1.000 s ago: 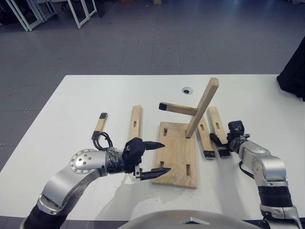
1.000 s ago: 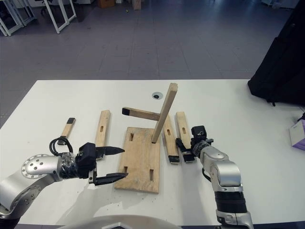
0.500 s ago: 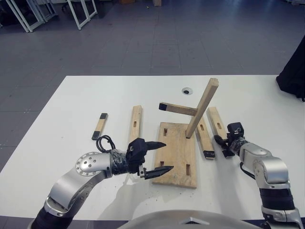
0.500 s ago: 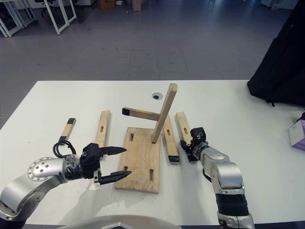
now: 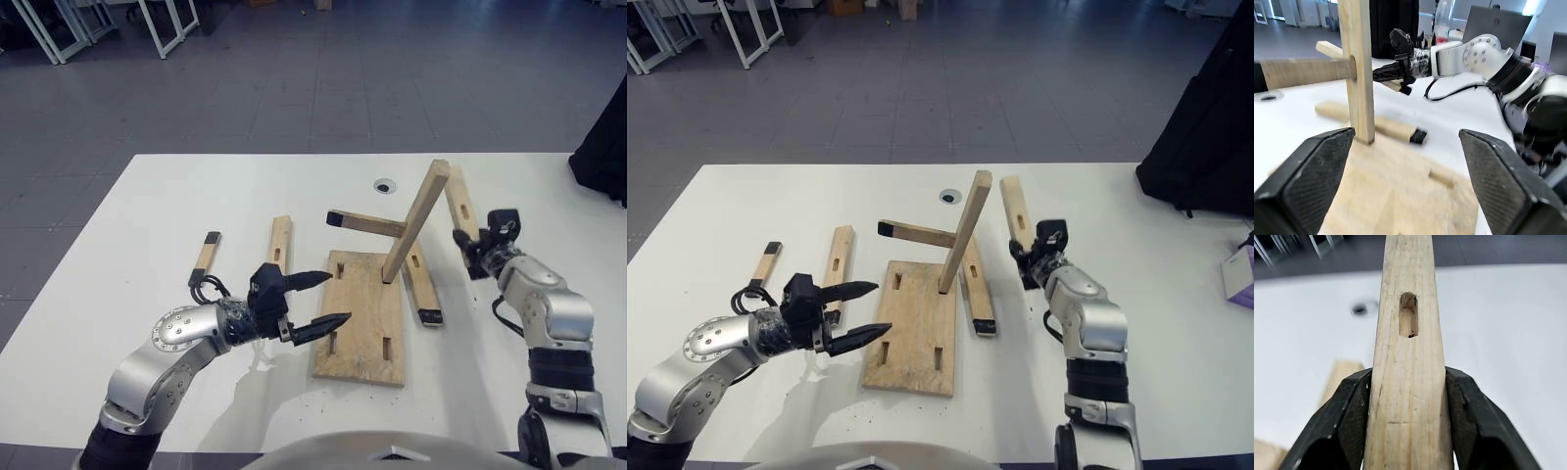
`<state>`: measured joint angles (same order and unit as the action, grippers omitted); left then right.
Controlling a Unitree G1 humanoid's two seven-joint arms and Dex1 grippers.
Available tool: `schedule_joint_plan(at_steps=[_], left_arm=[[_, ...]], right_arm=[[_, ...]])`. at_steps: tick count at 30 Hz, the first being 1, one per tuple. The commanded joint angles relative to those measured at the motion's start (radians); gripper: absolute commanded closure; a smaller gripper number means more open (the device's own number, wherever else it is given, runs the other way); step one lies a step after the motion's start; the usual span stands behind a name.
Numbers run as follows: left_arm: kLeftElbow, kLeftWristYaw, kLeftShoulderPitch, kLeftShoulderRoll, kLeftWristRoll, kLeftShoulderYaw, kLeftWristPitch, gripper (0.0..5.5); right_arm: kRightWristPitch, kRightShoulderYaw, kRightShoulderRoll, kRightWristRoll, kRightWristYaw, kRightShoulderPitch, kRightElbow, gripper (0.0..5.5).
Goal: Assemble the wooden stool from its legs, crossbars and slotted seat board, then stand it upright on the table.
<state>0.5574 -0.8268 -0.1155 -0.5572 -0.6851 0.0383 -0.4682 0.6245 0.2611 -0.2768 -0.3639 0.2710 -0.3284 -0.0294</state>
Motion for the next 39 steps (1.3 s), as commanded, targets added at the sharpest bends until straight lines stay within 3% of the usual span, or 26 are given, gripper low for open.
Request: schedule_joint_plan(at_steps=[1, 4, 8, 15, 22, 30, 39], left_arm=[[-0.038, 0.04, 0.048, 0.055, 0.014, -0.021, 0.049, 1.55], [-0.014, 0.029, 0.074, 0.103, -0.113, -0.042, 0.032, 1.55], [0.006, -0.011, 0.078, 0.083, -0.453, -0.121, -0.092, 1.55], [0.025, 0.06, 0.133, 0.057, -0.74, -0.162, -0.199, 1.55], [0.023, 0.096, 0.14, 0.039, -0.688, -0.153, -0.214, 1.55], [0.024, 0.06, 0.129, 0.043, -0.657, -0.146, -0.206, 1.55], [-0.008, 0.062, 0.141, 0.053, -0.618, -0.142, -0.204, 2.91]], right_arm=[[-0.056, 0.128, -0.008, -0.312, 0.25, -0.128, -0.076, 3.46], [0.085, 0.216, -0.059, -0.686, 0.356, -0.225, -0.173, 3.46], [0.23, 0.128, -0.123, -0.932, 0.475, -0.102, -0.376, 3.46], [0.254, -0.136, -0.174, -0.826, 0.627, 0.115, -0.458, 3.46], [0.199, -0.272, -0.196, -0.696, 0.687, 0.162, -0.468, 3.46], [0.138, -0.32, -0.201, -0.618, 0.709, 0.173, -0.452, 3.46], [0.077, -0.334, -0.183, -0.567, 0.71, 0.169, -0.437, 3.46]])
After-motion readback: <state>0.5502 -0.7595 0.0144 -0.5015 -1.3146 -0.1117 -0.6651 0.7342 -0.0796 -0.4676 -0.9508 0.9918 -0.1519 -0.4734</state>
